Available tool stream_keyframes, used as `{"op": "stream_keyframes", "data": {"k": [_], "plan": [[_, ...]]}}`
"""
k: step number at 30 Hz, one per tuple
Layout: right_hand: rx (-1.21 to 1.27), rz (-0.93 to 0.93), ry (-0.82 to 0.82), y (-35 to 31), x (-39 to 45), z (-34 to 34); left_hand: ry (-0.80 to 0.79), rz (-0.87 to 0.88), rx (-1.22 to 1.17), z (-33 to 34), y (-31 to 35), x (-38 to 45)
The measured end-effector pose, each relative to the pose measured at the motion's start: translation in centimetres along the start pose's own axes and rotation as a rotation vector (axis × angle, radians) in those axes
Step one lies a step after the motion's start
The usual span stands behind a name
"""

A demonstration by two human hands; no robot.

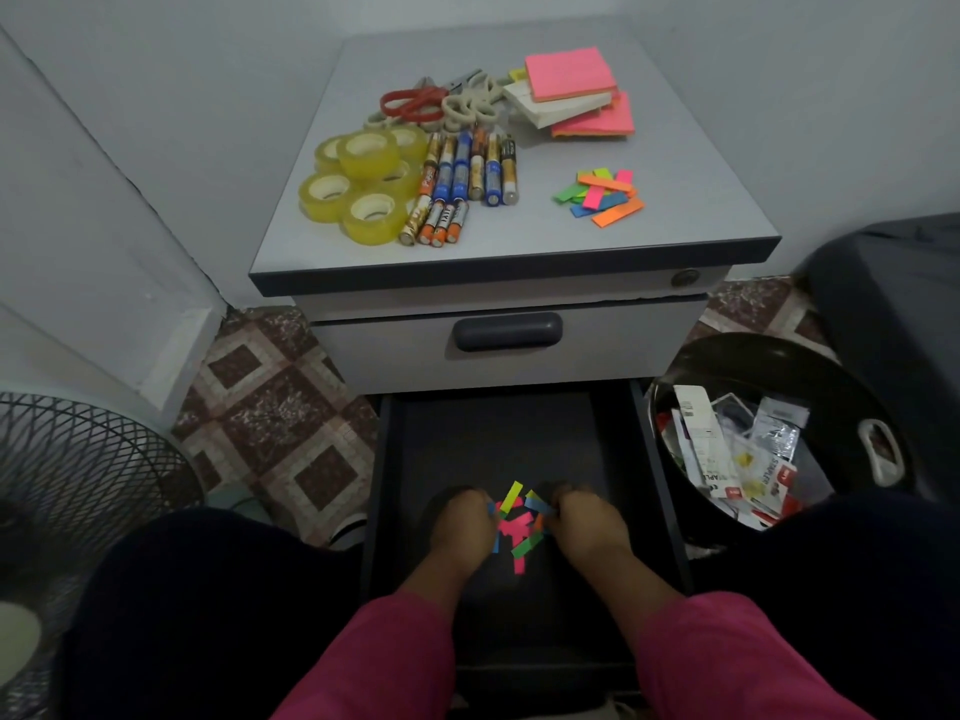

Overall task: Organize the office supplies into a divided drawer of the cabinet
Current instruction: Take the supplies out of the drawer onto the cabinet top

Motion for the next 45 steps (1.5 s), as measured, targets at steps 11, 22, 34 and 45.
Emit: {"op": "stream_keyframes", "data": {"k": [11,22,34,45], "plan": [[0.002,0.039,0.019,0.1,0.4,0.6,-0.020,0.020,0.043,0.1,0.1,-0.1],[0.138,0.123,-0.044,0.5,0.1,0.4,-0.007,0.008,0.060,-0.2,0.3,-0.4],[0.654,0.158,-0.017,0.6,-1.1,-1.7,0.003,-0.024,-0.187,-1.9,1.0,-1.4],[1.026,0.131,0.149,-1.5,-3.3,-6.2,0.175,0.053,-0.712,-6.6,4.6,-4.0]]}}
Point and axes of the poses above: each hand's wrist, its own x-axis towards the middle knuckle, its own z-axis out of the palm, y = z × x, the point moved 7 cm from there along x, towards the middle knuckle, and after that the axes turned 1 degree about z, right-handed, at the moved point
